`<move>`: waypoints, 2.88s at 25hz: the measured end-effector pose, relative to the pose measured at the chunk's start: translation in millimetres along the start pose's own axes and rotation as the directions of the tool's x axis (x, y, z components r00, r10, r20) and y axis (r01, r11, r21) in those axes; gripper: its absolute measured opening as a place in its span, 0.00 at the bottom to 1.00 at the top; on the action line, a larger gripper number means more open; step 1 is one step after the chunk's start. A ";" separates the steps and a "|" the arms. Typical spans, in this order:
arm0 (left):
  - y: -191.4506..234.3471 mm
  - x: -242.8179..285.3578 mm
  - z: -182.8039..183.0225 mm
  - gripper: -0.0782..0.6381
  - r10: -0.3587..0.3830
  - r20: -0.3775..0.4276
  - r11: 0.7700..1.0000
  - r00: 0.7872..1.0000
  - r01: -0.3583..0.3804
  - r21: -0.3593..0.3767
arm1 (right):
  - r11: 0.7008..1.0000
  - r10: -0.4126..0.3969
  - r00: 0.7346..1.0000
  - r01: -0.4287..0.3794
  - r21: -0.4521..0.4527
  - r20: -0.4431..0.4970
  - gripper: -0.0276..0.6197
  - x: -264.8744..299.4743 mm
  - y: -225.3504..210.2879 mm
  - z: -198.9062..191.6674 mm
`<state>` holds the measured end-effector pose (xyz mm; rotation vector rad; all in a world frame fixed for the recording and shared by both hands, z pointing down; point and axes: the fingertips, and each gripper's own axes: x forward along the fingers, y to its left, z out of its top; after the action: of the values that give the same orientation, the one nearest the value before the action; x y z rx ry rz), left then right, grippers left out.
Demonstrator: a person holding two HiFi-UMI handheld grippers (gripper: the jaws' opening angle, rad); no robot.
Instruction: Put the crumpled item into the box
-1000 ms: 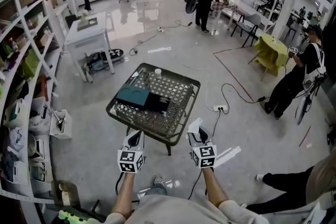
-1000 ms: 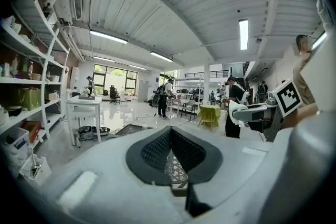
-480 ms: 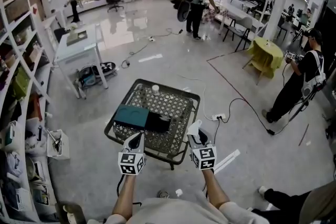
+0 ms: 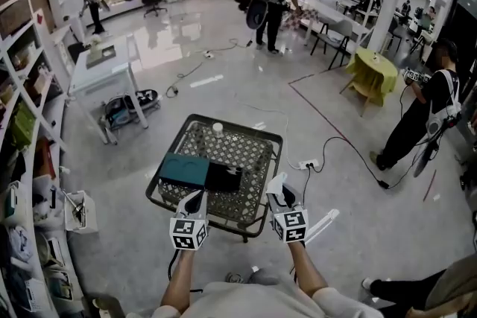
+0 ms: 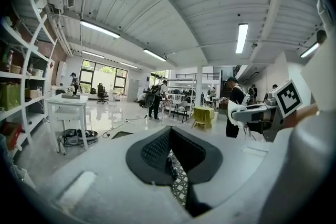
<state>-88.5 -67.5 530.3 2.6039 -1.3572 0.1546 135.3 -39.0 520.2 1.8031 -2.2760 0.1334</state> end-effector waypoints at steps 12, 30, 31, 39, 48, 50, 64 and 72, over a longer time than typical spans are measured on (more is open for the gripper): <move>13.7 15.7 -1.2 0.12 0.029 -0.016 1.000 0.999 -0.029 0.005 | 0.999 0.043 0.999 -0.043 0.001 0.005 0.27 29.1 -1.2 1.9; 54.7 125.5 46.0 0.12 0.147 0.006 0.988 0.989 -0.148 0.040 | 0.987 0.156 0.987 -0.157 0.019 0.048 0.27 158.3 -64.8 29.9; 56.3 130.3 48.7 0.12 0.156 0.006 0.987 0.988 -0.156 0.042 | 0.986 0.165 0.985 -0.166 0.021 0.051 0.27 164.6 -67.8 31.7; 62.0 165.9 51.6 0.12 0.207 -0.017 0.978 0.978 -0.206 0.046 | 0.974 0.224 0.973 -0.225 0.024 0.050 0.27 202.6 -90.2 35.3; 74.9 188.4 43.9 0.12 0.208 -0.045 0.978 0.977 -0.207 0.027 | 0.968 0.248 0.969 -0.249 0.024 0.015 0.27 228.8 -89.8 30.6; 81.9 191.8 41.6 0.12 0.204 -0.053 0.979 0.978 -0.203 0.021 | 0.968 0.250 0.968 -0.250 0.022 0.003 0.27 235.5 -85.5 28.7; 150.9 213.0 36.9 0.12 0.113 -0.068 0.994 0.991 -0.114 0.000 | 0.983 0.181 0.983 -0.181 0.017 -0.034 0.27 282.0 -40.9 36.1; 164.5 221.7 30.9 0.12 0.078 -0.082 0.997 0.994 -0.079 -0.009 | 0.987 0.161 0.985 -0.160 0.025 -0.058 0.27 289.7 -29.1 28.9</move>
<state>-96.4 -343.3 562.3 2.5062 -1.4275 0.2605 98.0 -326.5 559.1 1.6012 -2.3836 0.2359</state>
